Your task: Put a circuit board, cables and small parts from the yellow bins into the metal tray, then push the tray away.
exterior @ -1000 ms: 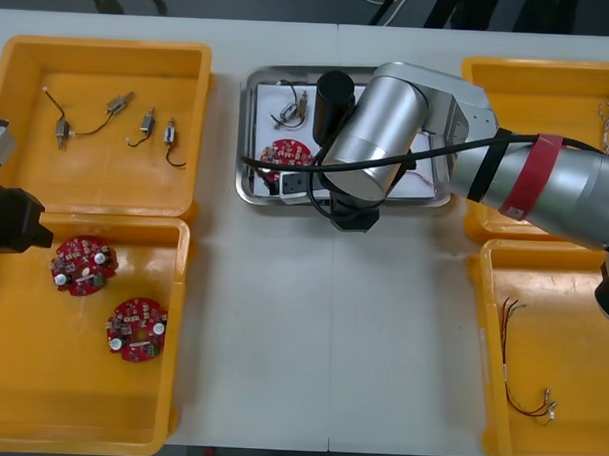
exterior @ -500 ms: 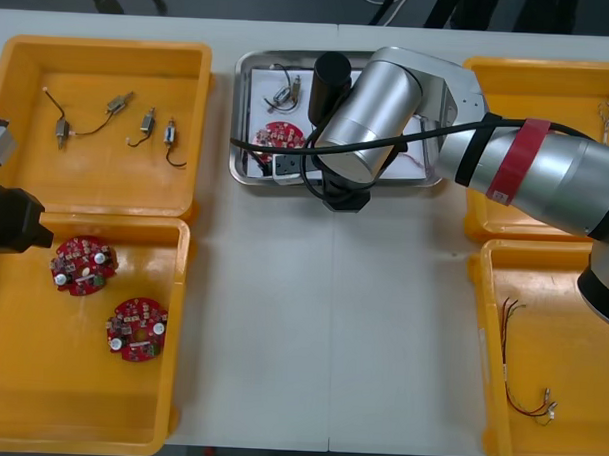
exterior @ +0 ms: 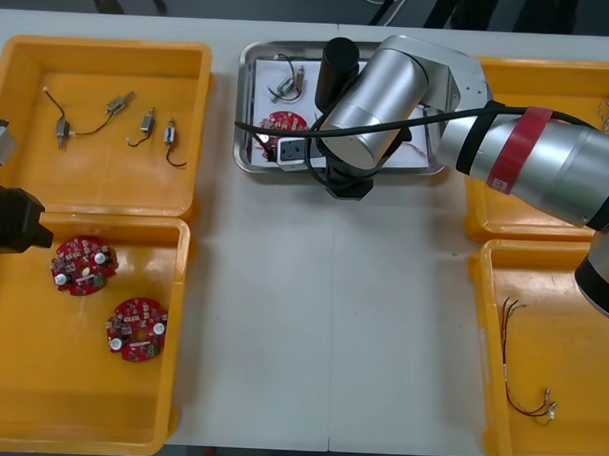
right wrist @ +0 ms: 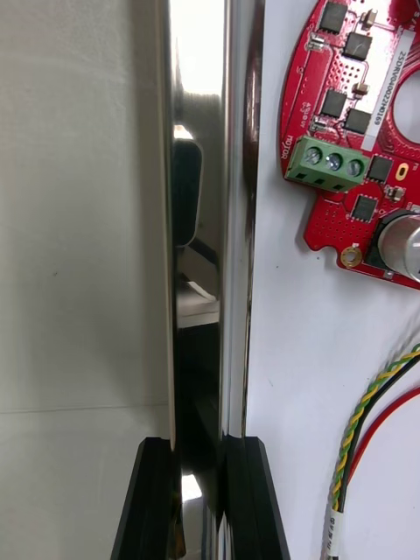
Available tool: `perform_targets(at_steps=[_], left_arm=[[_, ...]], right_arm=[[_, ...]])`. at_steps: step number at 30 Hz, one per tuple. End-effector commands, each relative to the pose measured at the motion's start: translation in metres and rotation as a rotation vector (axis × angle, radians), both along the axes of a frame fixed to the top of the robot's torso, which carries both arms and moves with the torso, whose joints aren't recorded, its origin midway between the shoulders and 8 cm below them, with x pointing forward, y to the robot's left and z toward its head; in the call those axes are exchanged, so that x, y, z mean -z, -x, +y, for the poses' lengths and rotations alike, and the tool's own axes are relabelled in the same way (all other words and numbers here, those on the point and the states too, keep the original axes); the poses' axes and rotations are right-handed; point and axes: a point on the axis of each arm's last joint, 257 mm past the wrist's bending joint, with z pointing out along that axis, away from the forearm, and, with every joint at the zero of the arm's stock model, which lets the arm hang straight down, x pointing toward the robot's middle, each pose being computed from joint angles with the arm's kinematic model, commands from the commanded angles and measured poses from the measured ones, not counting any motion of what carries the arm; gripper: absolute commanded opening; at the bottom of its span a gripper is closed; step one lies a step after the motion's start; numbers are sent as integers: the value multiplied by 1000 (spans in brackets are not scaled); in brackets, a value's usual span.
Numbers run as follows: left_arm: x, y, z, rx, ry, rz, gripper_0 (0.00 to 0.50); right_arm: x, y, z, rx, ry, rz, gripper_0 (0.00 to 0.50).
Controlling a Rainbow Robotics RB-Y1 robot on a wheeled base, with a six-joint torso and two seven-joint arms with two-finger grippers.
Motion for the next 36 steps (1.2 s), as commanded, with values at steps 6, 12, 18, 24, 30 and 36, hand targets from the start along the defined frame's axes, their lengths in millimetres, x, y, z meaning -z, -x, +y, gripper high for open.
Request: perform_targets(at_steps=[6, 12, 18, 24, 30, 36], left_arm=[[-14, 3, 18, 68, -92, -26, 500], [-14, 3, 18, 68, -92, -26, 500], [-14, 3, 18, 68, -92, -26, 500], [-14, 3, 18, 68, -92, -26, 500], [-14, 3, 18, 68, -92, -26, 500], [-14, 3, 18, 68, -92, -26, 500]], right_arm=[[-27, -9, 20, -37, -17, -39, 0], [-28, -9, 20, -36, -20, -41, 387], [-36, -8, 22, -26, -36, -33, 500], [-45, 4, 28, -3, -84, 33, 500], [-58, 32, 29, 17, -76, 113, 500], [-63, 60, 21, 52, -97, 191, 500]])
